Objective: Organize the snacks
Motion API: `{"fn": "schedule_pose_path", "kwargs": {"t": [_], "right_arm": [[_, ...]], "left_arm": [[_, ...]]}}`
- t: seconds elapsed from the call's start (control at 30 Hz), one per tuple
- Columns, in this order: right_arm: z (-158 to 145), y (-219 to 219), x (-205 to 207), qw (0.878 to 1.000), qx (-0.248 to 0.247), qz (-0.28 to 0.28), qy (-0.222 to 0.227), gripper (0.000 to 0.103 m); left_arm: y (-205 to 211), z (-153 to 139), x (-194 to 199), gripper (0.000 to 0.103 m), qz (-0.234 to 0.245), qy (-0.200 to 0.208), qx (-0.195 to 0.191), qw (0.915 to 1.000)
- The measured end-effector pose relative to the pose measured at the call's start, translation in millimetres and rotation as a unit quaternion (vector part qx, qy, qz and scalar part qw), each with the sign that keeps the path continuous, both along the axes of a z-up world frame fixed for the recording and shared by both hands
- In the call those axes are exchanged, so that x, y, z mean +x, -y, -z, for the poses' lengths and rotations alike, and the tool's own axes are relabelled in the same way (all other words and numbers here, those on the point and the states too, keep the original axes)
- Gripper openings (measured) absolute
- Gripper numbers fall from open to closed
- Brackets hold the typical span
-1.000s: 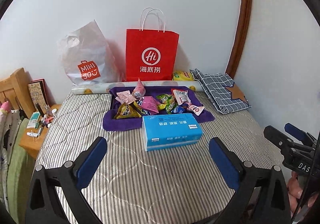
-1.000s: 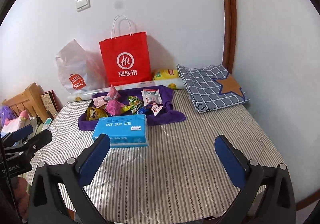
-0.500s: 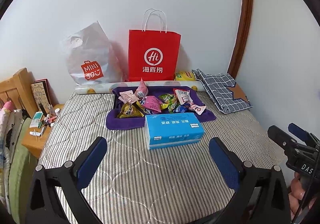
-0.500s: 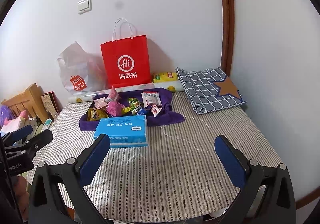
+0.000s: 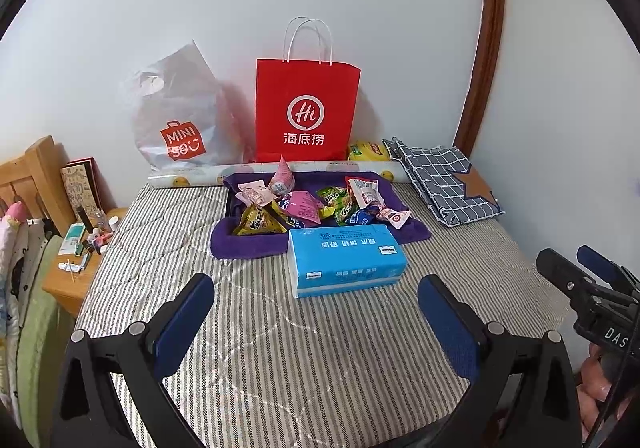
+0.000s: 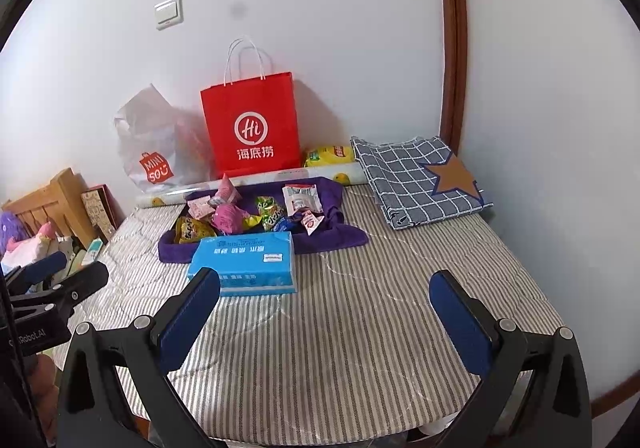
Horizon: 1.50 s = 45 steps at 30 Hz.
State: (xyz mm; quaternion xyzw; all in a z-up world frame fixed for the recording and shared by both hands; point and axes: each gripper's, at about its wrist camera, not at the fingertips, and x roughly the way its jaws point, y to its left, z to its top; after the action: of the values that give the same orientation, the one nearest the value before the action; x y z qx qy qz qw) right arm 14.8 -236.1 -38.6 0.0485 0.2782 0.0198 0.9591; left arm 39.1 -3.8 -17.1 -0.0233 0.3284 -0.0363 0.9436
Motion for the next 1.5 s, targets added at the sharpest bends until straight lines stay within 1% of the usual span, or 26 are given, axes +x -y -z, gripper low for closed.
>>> {"fn": "schedule_pose_path", "kwargs": {"t": [1.0,1.5], "right_arm": [[-3,1,-2,1.0,-0.004,-0.009,0.001,0.103],[-8,-4,-6,1.0,-0.005,-0.015,0.007,0.103]], "left_arm": [[2,-2,-1,0.103,0.002,-0.002,-0.001,1.0],[-1,-10,1,0.103,0.005,0.003,0.004,1.0]]}}
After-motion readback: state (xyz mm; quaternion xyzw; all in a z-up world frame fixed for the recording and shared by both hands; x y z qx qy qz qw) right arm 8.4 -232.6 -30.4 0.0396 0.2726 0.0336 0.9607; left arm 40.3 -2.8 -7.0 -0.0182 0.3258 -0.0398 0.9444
